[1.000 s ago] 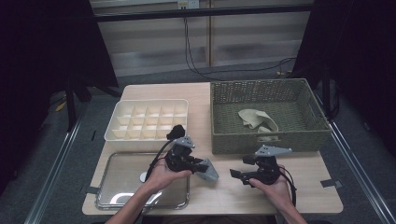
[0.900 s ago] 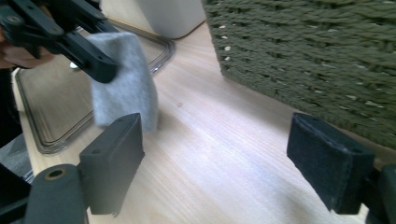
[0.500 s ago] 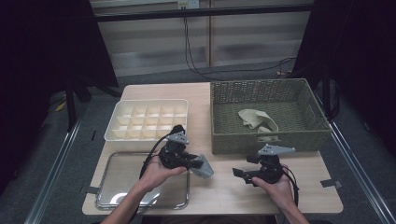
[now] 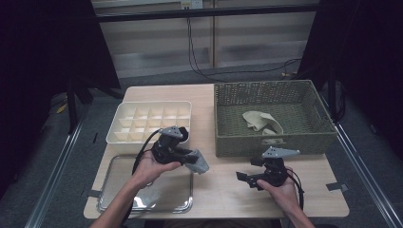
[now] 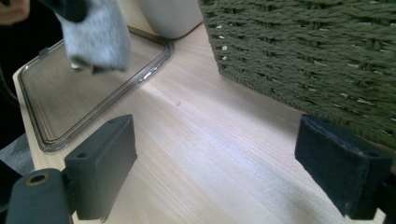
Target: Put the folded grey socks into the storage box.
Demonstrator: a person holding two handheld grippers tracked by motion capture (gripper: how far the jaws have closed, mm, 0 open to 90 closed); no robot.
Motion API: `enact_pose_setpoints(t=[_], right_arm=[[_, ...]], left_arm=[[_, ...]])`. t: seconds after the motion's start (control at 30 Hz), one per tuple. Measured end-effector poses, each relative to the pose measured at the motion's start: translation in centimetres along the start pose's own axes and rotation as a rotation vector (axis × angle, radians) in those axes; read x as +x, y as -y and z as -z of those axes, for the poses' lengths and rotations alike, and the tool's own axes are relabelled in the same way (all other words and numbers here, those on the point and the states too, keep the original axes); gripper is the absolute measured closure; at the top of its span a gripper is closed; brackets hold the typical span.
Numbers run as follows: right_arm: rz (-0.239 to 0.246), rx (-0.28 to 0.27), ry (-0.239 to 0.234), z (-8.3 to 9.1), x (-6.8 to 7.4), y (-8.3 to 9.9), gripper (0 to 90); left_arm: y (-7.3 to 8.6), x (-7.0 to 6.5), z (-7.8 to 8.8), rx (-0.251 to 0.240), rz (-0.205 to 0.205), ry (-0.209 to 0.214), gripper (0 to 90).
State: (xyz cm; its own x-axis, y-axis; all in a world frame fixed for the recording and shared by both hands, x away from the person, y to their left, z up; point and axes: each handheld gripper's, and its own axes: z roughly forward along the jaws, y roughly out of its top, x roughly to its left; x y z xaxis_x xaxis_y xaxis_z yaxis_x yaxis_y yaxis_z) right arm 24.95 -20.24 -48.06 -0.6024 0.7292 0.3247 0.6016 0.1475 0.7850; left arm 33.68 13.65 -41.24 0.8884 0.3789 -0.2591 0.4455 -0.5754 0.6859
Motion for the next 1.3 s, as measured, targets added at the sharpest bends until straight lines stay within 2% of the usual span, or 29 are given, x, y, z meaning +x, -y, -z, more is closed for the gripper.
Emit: enact_pose_setpoints(t=[0.03,0.27,0.33,0.43,0.53,0.63,0.77,0.87,0.97,1.13,1.3], right_arm=[[-0.001,0.002,0.002,0.0,0.0,0.0,12.5],[0.002,0.002,-0.002,0.0,0.0,0.0,12.3],[-0.001,0.001,-0.002,-0.1,0.0,0.0,12.2],[-0.002,0.004,0.002,-0.1,0.0,0.0,12.2],[-0.004,0.005,0.000,-0.1,0.0,0.0,12.0],[-0.001,0.004,-0.009,-0.1,0.0,0.0,11.8],[-0.005,0.011,-0.010,-0.2,-0.1,0.0,11.6],[-0.007,0.015,-0.009,-0.2,-0.1,0.0,11.7],[-0.009,0.008,-0.012,-0.2,-0.2,0.0,11.7],[-0.013,0.013,-0.011,-0.2,-0.2,0.0,11.2],[-0.010,0.014,-0.012,-0.3,-0.2,0.0,11.1]], left_arm=[[-0.1,0.1,0.2,-0.002,0.010,-0.008,68.9],[-0.4,0.8,1.7,0.022,-0.009,-0.037,68.9],[-0.4,1.0,2.1,0.015,0.002,-0.050,68.9],[-0.6,1.4,2.8,0.017,-0.003,-0.057,68.9],[-0.7,1.6,3.1,0.030,0.003,-0.059,68.9],[-0.8,1.9,3.7,0.039,0.009,-0.082,68.9],[-1.0,2.4,4.5,0.056,-0.005,-0.103,68.9],[-1.1,2.9,5.1,0.039,0.012,-0.114,68.8],[-1.3,3.4,5.9,0.044,0.025,-0.135,68.9],[-1.3,4.1,7.0,0.047,0.020,-0.157,68.9],[-1.3,4.7,8.0,0.042,0.033,-0.181,68.9]])
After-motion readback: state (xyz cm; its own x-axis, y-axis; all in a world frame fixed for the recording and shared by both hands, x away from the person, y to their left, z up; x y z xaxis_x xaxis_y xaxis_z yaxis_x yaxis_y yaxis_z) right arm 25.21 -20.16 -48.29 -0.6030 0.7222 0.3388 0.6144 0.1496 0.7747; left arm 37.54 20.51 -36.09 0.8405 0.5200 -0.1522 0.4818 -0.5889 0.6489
